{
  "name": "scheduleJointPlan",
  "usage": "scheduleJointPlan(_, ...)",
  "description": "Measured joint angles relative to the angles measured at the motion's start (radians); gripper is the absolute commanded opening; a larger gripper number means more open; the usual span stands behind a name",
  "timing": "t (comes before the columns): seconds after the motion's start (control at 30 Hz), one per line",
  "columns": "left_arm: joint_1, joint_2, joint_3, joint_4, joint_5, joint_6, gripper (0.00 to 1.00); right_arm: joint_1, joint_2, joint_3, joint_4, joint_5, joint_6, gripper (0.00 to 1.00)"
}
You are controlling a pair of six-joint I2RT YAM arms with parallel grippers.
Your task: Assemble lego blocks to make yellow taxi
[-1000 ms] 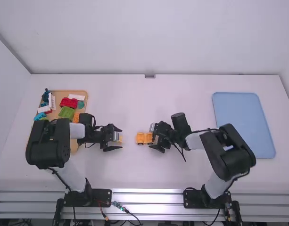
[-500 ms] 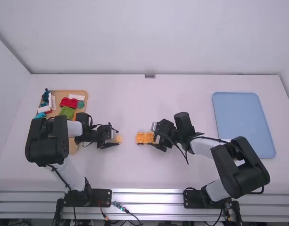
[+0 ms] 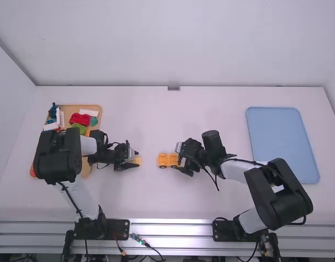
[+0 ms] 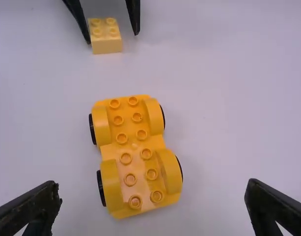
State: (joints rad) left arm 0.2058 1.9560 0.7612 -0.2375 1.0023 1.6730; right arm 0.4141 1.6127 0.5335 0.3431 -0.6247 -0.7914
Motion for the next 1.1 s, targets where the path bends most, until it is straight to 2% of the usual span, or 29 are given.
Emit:
scheduleJointPlan(0.03, 0.000, 0.000, 0.000, -0.003, 0.001, 0.000, 0.49, 0.000, 0.000, 0.000, 0.000, 0.000, -0.001, 0.99)
scheduleJointPlan(0.07, 0.000, 0.000, 0.000, -0.006, 0.000, 0.001, 0.43, 0.000, 0.000, 0.000, 0.000, 0.000, 0.000, 0.99)
scheduleJointPlan(0.23, 0.000, 0.000, -0.001, 0.002, 0.000, 0.029, 0.37, 0.000, 0.000, 0.000, 0.001, 0.001, 0.000, 1.00)
scheduleJointPlan(0.27, 0.000, 0.000, -0.002, 0.005, 0.000, 0.029, 0.33, 0.000, 0.000, 0.000, 0.001, 0.000, -0.002, 0.99)
scheduleJointPlan(0.33, 0.000, 0.000, -0.008, 0.019, 0.007, 0.027, 0.19, -0.003, 0.000, -0.001, 0.001, -0.001, -0.002, 0.99)
scheduleJointPlan(0.4, 0.000, 0.000, -0.010, 0.021, 0.015, 0.030, 0.19, -0.013, 0.000, -0.001, -0.004, 0.000, -0.002, 0.99)
scheduleJointPlan(0.47, 0.000, 0.000, -0.010, 0.022, 0.015, 0.029, 0.25, -0.031, 0.000, -0.003, -0.003, -0.001, -0.002, 1.00)
scheduleJointPlan(0.53, 0.000, 0.000, -0.010, 0.018, 0.020, 0.029, 0.27, -0.043, 0.000, -0.007, -0.002, -0.006, 0.000, 0.99)
scheduleJointPlan(0.57, 0.000, 0.000, -0.010, 0.013, 0.025, 0.029, 0.26, -0.050, 0.000, -0.010, 0.000, -0.012, -0.003, 0.99)
scheduleJointPlan(0.67, 0.000, 0.000, -0.004, -0.038, 0.052, 0.029, 0.06, -0.075, 0.037, -0.016, 0.062, -0.053, -0.015, 0.99)
scheduleJointPlan(0.73, 0.000, 0.000, 0.003, -0.058, 0.059, 0.030, 0.02, -0.081, 0.060, -0.016, 0.088, -0.065, -0.017, 0.99)
scheduleJointPlan(0.97, 0.000, 0.000, 0.087, -0.197, 0.104, 0.030, 0.02, -0.093, 0.234, -0.017, 0.259, -0.166, -0.022, 0.99)
scheduleJointPlan(1.1, 0.000, 0.000, 0.121, -0.267, 0.149, 0.029, 0.03, -0.093, 0.261, -0.017, 0.296, -0.187, 0.005, 0.99)
